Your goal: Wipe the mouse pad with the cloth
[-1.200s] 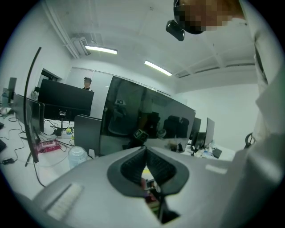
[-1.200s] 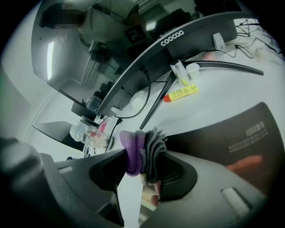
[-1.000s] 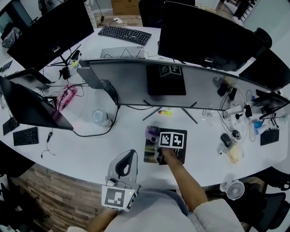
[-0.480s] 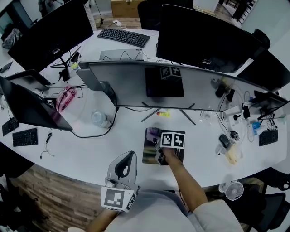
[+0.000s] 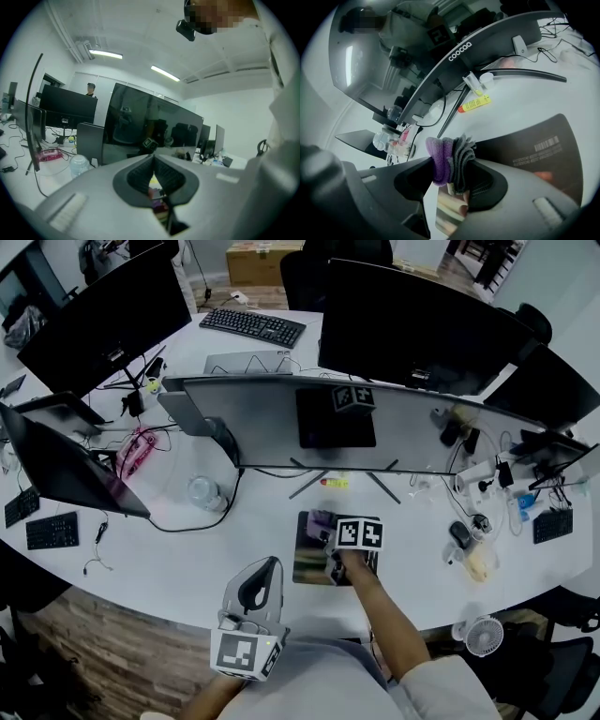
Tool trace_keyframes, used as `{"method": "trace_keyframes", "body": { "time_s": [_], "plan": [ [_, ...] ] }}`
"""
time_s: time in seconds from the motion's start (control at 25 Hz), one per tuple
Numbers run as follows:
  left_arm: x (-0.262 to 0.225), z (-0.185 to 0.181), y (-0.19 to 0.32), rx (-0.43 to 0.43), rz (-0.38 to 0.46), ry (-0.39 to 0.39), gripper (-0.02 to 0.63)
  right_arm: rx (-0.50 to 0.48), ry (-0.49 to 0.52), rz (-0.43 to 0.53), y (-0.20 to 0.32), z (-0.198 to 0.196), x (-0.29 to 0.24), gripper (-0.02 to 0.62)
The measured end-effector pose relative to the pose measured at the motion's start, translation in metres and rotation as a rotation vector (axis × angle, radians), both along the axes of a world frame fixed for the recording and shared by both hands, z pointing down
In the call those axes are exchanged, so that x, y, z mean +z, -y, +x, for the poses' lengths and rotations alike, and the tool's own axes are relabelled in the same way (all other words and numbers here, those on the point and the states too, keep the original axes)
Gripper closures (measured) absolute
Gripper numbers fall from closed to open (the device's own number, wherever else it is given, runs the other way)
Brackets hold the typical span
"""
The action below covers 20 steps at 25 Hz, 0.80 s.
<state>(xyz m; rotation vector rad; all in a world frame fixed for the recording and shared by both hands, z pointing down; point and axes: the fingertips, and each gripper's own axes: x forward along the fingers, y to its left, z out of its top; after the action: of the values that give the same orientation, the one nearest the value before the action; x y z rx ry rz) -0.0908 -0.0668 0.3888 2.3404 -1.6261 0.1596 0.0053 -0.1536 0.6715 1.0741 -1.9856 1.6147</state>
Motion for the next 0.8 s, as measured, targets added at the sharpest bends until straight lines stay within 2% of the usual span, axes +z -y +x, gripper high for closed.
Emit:
{"method": "trace_keyframes", "body": {
  "time_s": [0.8],
  "plan": [
    [-0.008,0.016,-0.009,0.028,0.022,0.005,0.606,0.023,-0.022,-0.022,-0.004,0.038,0.001,0.394]
  ]
}}
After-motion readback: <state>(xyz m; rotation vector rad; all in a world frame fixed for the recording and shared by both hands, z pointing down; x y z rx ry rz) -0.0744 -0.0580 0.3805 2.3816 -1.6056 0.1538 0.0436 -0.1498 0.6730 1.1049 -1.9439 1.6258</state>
